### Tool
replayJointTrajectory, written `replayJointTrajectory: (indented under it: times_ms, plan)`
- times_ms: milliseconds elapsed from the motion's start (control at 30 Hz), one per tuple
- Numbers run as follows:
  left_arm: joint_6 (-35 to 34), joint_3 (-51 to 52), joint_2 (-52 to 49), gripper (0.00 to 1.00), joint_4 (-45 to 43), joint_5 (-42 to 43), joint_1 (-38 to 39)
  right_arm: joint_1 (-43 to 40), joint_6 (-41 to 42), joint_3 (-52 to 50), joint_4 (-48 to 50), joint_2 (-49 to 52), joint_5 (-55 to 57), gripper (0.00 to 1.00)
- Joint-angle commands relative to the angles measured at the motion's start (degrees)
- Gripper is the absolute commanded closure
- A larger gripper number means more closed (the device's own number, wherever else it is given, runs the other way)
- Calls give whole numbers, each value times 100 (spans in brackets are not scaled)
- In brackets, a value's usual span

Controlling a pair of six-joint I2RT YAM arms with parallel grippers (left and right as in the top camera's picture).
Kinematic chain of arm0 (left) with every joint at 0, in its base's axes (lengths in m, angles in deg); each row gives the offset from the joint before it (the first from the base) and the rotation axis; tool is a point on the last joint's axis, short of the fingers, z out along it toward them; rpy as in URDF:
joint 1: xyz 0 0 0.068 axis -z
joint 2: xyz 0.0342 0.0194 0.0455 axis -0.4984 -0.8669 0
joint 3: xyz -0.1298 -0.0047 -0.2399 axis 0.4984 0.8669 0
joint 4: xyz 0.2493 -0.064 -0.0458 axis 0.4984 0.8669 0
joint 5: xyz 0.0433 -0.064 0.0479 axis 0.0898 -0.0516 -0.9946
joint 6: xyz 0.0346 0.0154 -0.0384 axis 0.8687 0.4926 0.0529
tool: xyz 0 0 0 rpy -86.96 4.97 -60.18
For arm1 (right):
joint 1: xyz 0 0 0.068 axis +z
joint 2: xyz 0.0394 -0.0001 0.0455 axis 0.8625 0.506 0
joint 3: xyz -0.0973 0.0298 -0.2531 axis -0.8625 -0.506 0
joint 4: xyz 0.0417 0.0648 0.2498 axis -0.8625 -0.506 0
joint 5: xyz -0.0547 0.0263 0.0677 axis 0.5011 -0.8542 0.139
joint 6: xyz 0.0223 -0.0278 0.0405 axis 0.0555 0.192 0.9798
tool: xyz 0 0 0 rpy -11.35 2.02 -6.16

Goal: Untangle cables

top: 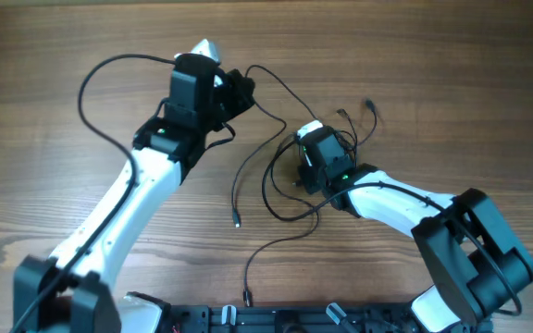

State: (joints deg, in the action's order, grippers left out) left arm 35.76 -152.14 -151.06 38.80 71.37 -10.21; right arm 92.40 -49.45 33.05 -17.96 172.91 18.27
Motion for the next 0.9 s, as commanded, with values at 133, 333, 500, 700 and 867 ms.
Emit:
replayJointTrajectory:
  times_ms: [133,333,500,700,867]
  plan:
    - [387,-44,1534,96,144,31,-1049,-935,944,-308,-1266,-883,-286,96]
    - [387,-44,2721,96,933,31,-2826,-2022,1360,-343,-1792,-951,-1019,96]
    - [372,-44,3034,96,1423,31,-4015,-2109,1613,-376,-1808,-951,-1150,96]
    - [26,-44,3005,96,1969,35,-5031,-2109,1637,-382,-1805,-951,-1307,96]
    - [-20,-44,2883,96,2024,225,-5182,-2109,1641,-382,-1799,-951,-1805,66]
